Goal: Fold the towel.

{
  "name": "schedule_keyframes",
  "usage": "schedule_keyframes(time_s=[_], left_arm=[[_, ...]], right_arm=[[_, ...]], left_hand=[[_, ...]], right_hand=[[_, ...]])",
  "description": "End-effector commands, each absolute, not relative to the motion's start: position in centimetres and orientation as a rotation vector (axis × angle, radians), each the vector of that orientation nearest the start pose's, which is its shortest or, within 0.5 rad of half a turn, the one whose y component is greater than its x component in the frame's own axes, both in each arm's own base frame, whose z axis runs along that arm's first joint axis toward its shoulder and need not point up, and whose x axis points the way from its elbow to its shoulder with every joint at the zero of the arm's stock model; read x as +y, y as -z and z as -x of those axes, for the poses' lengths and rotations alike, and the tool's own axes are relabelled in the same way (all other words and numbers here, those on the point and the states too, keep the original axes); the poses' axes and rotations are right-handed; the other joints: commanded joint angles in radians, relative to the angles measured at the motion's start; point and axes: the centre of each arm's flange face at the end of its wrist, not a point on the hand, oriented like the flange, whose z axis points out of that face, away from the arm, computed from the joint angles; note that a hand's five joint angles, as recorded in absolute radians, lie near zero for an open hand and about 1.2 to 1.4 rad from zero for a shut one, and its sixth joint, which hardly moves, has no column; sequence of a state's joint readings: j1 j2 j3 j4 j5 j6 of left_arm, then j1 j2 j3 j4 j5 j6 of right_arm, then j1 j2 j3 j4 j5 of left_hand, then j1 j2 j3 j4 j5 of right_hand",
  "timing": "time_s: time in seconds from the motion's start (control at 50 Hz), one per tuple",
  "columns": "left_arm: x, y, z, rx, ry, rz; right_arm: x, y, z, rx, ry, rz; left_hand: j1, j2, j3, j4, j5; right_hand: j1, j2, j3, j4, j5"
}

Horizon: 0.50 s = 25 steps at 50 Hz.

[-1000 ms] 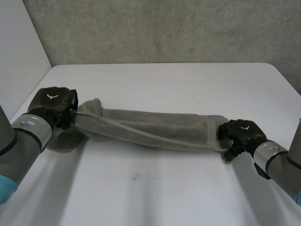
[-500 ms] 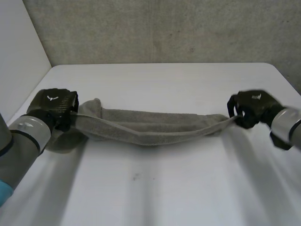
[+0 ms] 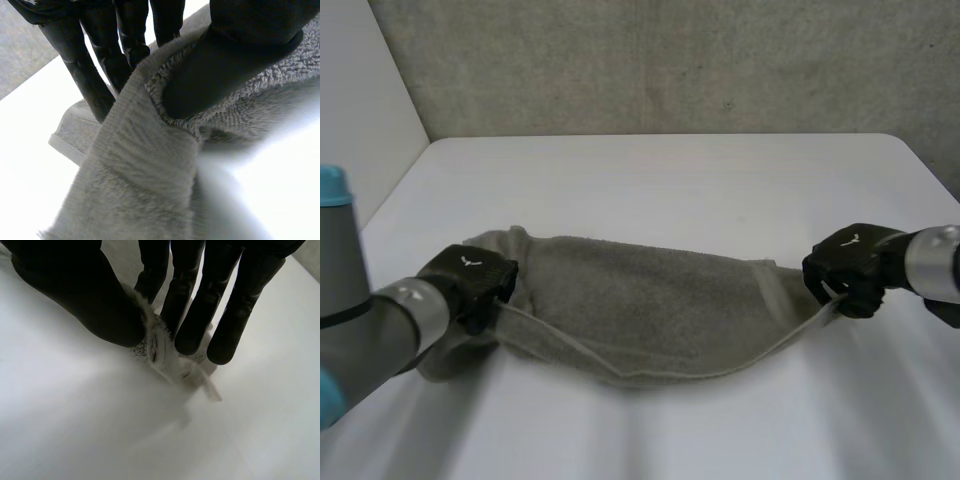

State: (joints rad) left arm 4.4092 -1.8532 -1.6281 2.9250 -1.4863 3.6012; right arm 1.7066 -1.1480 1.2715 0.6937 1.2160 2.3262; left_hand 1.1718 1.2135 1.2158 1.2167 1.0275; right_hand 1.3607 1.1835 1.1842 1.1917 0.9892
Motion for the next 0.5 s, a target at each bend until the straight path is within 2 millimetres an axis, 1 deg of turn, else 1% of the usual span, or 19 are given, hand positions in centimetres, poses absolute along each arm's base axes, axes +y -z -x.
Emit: schedule_keyframes(time_s=[0.02,0.04,0.06,0.1,0.12,0.16,0.18,0.2,0.22,0.24,0.26,0.28,0.3,0.32,0.38,0.42,0.44,0.48,0.5], left_arm=[[-30.5,-20.5,24.0,2.356,1.674,-1.100],[-31.9,-22.5,24.6,2.280,1.779,-1.075],[-31.9,-22.6,24.6,2.279,1.780,-1.074],[-34.5,-28.2,25.6,2.071,2.037,-0.988],[-34.5,-28.2,25.6,2.070,2.038,-0.987],[-35.8,-34.6,26.4,1.820,2.317,-0.869],[-35.8,-34.6,26.4,1.819,2.319,-0.869],[-35.9,-37.5,26.6,1.704,2.449,-0.796],[-35.9,-37.6,26.6,1.703,2.451,-0.795],[-35.9,-39.9,26.5,1.611,2.563,-0.723],[-35.7,-41.7,26.4,1.547,2.650,-0.660],[-35.7,-41.7,26.4,1.546,2.651,-0.660],[-35.3,-42.9,26.1,1.521,2.710,-0.619],[-35.0,-43.2,26.0,1.537,2.733,-0.601],[-34.9,-42.6,25.8,1.588,2.720,-0.601],[-35.0,-39.4,25.3,1.768,2.597,-0.636],[-35.0,-39.4,25.3,1.769,2.596,-0.636],[-34.6,-35.1,24.7,1.975,2.419,-0.685],[-34.6,-35.1,24.7,1.976,2.418,-0.685]], right_arm=[[-33.4,-23.3,-22.3,2.344,1.550,1.401],[-34.7,-25.0,-22.8,2.286,1.701,1.335],[-34.7,-25.0,-22.8,2.286,1.702,1.334],[-37.1,-29.7,-23.5,2.098,2.029,1.170],[-37.1,-29.8,-23.5,2.097,2.031,1.169],[-38.3,-35.6,-24.1,1.798,2.353,0.968],[-38.3,-35.6,-24.1,1.796,2.355,0.966],[-38.2,-38.5,-24.1,1.630,2.480,0.868],[-38.2,-38.5,-24.1,1.629,2.482,0.867],[-37.8,-40.8,-24.0,1.485,2.574,0.788],[-37.3,-42.5,-23.9,1.370,2.626,0.740],[-37.2,-42.5,-23.9,1.369,2.627,0.740],[-36.9,-43.1,-23.6,1.332,2.646,0.723],[-36.7,-43.0,-23.6,1.337,2.637,0.735],[-36.5,-42.3,-23.6,1.376,2.603,0.749],[-36.0,-40.4,-24.0,1.478,2.479,0.811],[-36.0,-40.4,-24.0,1.478,2.479,0.811],[-35.2,-37.3,-24.5,1.618,2.297,0.920],[-35.2,-37.3,-24.5,1.618,2.296,0.920]], left_hand=[[0.224,0.183,0.180,0.180,0.194],[0.224,0.183,0.180,0.180,0.194],[0.224,0.183,0.180,0.180,0.194],[0.224,0.183,0.180,0.180,0.194],[0.224,0.183,0.180,0.180,0.194],[0.224,0.183,0.180,0.180,0.194],[0.224,0.183,0.180,0.180,0.194],[0.224,0.183,0.180,0.180,0.194],[0.224,0.183,0.180,0.180,0.194],[0.224,0.183,0.180,0.180,0.194],[0.224,0.183,0.180,0.180,0.194],[0.224,0.183,0.180,0.180,0.194],[0.224,0.183,0.180,0.180,0.194],[0.224,0.183,0.180,0.180,0.194],[0.224,0.183,0.180,0.180,0.194],[0.224,0.183,0.180,0.180,0.194],[0.224,0.183,0.180,0.180,0.194],[0.224,0.183,0.180,0.180,0.194],[0.224,0.183,0.180,0.180,0.194]], right_hand=[[0.036,0.213,0.212,0.205,0.233],[0.036,0.213,0.212,0.205,0.233],[0.036,0.213,0.212,0.205,0.233],[0.036,0.213,0.212,0.205,0.233],[0.036,0.213,0.212,0.205,0.233],[0.036,0.213,0.212,0.205,0.233],[0.036,0.213,0.212,0.205,0.233],[0.036,0.213,0.212,0.205,0.233],[0.036,0.213,0.212,0.205,0.233],[0.036,0.213,0.212,0.205,0.233],[0.036,0.213,0.212,0.205,0.233],[0.036,0.213,0.212,0.205,0.233],[0.036,0.213,0.212,0.205,0.233],[0.036,0.213,0.212,0.205,0.233],[0.036,0.213,0.212,0.205,0.233],[0.036,0.213,0.212,0.205,0.233],[0.036,0.213,0.212,0.205,0.233],[0.036,0.213,0.212,0.205,0.233],[0.036,0.213,0.212,0.205,0.233]])
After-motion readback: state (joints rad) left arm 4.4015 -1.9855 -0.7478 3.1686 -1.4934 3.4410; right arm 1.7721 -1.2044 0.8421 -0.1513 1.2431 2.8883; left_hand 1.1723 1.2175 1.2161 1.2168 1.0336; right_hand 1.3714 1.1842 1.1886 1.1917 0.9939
